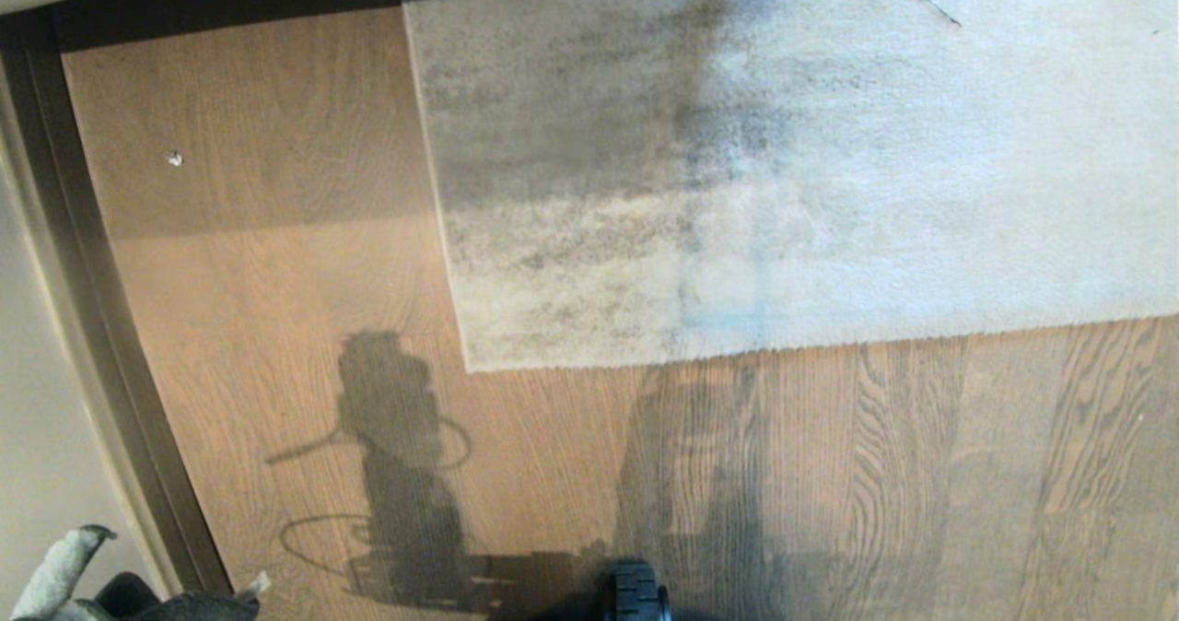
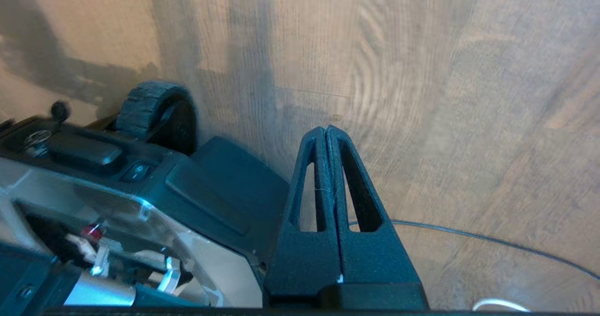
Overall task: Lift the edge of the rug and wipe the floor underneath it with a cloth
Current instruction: Put down the rag
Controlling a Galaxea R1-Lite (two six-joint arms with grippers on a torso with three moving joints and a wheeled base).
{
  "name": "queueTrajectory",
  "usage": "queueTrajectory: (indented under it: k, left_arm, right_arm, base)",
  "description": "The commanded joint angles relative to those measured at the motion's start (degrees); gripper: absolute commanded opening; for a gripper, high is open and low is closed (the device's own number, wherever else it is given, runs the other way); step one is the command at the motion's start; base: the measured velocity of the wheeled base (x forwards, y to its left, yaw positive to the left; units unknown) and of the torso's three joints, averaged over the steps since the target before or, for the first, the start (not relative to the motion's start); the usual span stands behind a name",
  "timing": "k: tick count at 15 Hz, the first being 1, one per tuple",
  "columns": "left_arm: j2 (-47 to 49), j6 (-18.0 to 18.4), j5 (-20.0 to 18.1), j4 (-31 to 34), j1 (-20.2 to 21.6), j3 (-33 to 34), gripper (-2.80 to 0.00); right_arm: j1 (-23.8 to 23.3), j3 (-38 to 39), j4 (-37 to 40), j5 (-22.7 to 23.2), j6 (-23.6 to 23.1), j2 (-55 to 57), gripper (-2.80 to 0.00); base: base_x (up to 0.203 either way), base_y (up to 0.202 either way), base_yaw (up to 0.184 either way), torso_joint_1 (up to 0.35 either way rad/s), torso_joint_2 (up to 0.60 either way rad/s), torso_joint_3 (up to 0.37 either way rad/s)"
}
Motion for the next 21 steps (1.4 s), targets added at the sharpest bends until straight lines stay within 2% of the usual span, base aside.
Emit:
queueTrajectory:
  k: [1, 2, 8, 10, 11, 15, 21]
  left_arm:
    - [-0.02, -0.01, 0.01, -0.02, 0.00, -0.01, -2.80]
    - [-0.02, -0.01, 0.01, -0.02, 0.00, 0.00, -2.80]
    - [-0.02, -0.01, 0.01, -0.02, 0.00, -0.04, -2.80]
    - [-0.02, -0.10, 0.01, -0.02, 0.00, 0.00, -2.80]
    - [-0.02, -0.10, 0.01, -0.02, 0.00, 0.00, -2.80]
    - [-0.02, -0.10, 0.01, -0.02, 0.00, 0.00, -2.80]
    - [-0.02, -0.10, 0.01, -0.02, 0.00, 0.00, -2.80]
  right_arm:
    - [-4.26, 0.01, 0.03, -0.02, 0.00, 0.32, -2.80]
    - [-6.65, 0.01, 0.03, -0.06, 0.19, 0.36, -2.80]
    - [-10.10, 0.01, 0.04, -0.08, 0.40, 0.21, -2.80]
    - [-15.87, 0.02, 0.02, -0.16, 0.76, -1.78, -2.80]
    - [-16.79, 0.02, -0.02, -0.27, 1.52, -2.79, -2.80]
    - [-14.98, 0.06, -0.03, -0.43, 2.71, -15.16, -2.80]
    - [-14.70, 0.01, -0.07, -0.50, 3.74, -15.73, -2.80]
  base:
    - [0.000, 0.000, 0.000, 0.000, 0.00, 0.000]
    - [0.000, 0.000, 0.000, 0.000, 0.00, 0.000]
    - [0.000, 0.000, 0.000, 0.000, 0.00, 0.000]
    - [0.000, 0.000, 0.000, 0.000, 0.00, 0.000]
    - [0.000, 0.000, 0.000, 0.000, 0.00, 0.000]
    - [0.000, 0.000, 0.000, 0.000, 0.00, 0.000]
    - [0.000, 0.000, 0.000, 0.000, 0.00, 0.000]
